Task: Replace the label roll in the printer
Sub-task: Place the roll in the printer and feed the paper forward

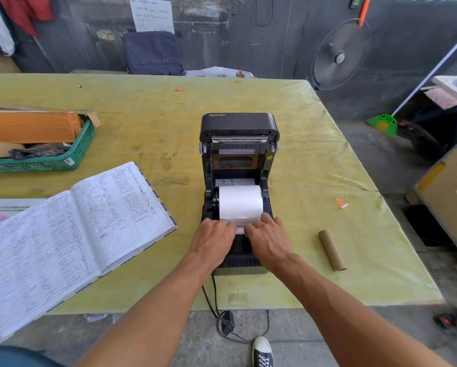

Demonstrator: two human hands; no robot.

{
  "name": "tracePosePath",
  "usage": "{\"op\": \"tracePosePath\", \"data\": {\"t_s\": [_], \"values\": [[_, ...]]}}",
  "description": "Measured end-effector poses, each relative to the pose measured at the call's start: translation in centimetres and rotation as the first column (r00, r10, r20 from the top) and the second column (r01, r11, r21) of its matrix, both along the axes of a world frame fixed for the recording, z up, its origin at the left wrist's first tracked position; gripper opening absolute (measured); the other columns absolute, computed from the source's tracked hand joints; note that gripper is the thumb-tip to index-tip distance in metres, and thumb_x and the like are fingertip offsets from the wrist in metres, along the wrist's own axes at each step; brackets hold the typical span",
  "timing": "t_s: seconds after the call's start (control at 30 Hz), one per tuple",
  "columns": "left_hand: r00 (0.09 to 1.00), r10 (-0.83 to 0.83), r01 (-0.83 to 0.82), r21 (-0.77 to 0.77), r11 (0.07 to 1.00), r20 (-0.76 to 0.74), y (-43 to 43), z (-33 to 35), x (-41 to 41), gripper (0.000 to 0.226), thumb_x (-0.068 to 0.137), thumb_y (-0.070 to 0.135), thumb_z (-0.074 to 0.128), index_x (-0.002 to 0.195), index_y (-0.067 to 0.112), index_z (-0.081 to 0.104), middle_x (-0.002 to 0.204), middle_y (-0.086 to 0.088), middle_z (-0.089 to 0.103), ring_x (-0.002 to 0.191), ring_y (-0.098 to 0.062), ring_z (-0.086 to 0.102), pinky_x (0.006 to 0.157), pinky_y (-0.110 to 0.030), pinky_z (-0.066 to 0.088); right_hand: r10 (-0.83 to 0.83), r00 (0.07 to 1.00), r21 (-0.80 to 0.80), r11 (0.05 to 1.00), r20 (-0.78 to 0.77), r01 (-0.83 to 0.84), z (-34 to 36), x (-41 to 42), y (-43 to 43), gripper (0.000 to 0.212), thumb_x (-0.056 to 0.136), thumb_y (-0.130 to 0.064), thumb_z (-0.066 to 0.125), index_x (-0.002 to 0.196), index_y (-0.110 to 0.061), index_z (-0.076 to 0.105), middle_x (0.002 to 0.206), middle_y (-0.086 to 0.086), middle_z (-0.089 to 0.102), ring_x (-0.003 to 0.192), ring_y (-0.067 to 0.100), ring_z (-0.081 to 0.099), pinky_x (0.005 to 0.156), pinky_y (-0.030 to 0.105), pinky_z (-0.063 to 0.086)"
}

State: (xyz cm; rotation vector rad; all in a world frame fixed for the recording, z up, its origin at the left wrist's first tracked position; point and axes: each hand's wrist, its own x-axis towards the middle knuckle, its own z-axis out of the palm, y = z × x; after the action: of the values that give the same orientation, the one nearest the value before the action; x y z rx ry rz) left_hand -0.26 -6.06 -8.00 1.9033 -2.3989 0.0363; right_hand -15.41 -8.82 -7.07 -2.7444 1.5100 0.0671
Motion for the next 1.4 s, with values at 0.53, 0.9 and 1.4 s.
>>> {"op": "tracePosePath", "data": {"t_s": [0.53, 0.9, 1.4], "values": [[0.987, 0.036, -0.028, -0.055, 0.998, 0.159, 1.3, -0.8, -0.7, 0.013, 0.082, 0.001, 0.061, 0.088, 0.013, 0.062, 0.082, -0.005, 0.062, 0.084, -0.025, 0.057, 0.103, -0.05, 0.038, 0.05, 0.999, -0.134, 0.99, 0.009, -0.049, -0.4, -0.3, 1.1, 0.019, 0.075, -0.004, 0.073, 0.071, -0.013, 0.057, 0.064, 0.003, 0.056, 0.072, 0.025, 0.046, 0.066, 0.041, 0.037], [0.965, 0.053, -0.058, 0.012, 0.998, 0.256, 2.9, -0.1, -1.4, 0.016, 0.079, -0.004, 0.059, 0.09, 0.009, 0.057, 0.084, -0.009, 0.059, 0.092, -0.029, 0.052, 0.113, -0.058, 0.024, 0.056, 0.998, -0.073, 0.996, 0.002, -0.056, -0.3, -0.4, 2.7, 0.011, 0.085, -0.005, 0.06, 0.083, -0.015, 0.056, 0.077, 0.003, 0.058, 0.073, 0.025, 0.05, 0.072, 0.038, 0.033], [0.988, 0.017, 0.008, -0.161, 0.987, 0.155, 6.0, 0.2, -2.1, 0.037, 0.087, 0.001, 0.022, 0.087, 0.012, 0.058, 0.076, -0.006, 0.064, 0.072, -0.025, 0.057, 0.079, -0.04, 0.046, 0.004, 0.997, -0.079, 0.997, 0.077, 0.002, -0.7, -1.0, 5.7, 0.02, 0.088, 0.001, 0.04, 0.099, -0.01, 0.052, 0.098, 0.01, 0.061, 0.087, 0.028, 0.053, 0.078, 0.041, 0.042]]}}
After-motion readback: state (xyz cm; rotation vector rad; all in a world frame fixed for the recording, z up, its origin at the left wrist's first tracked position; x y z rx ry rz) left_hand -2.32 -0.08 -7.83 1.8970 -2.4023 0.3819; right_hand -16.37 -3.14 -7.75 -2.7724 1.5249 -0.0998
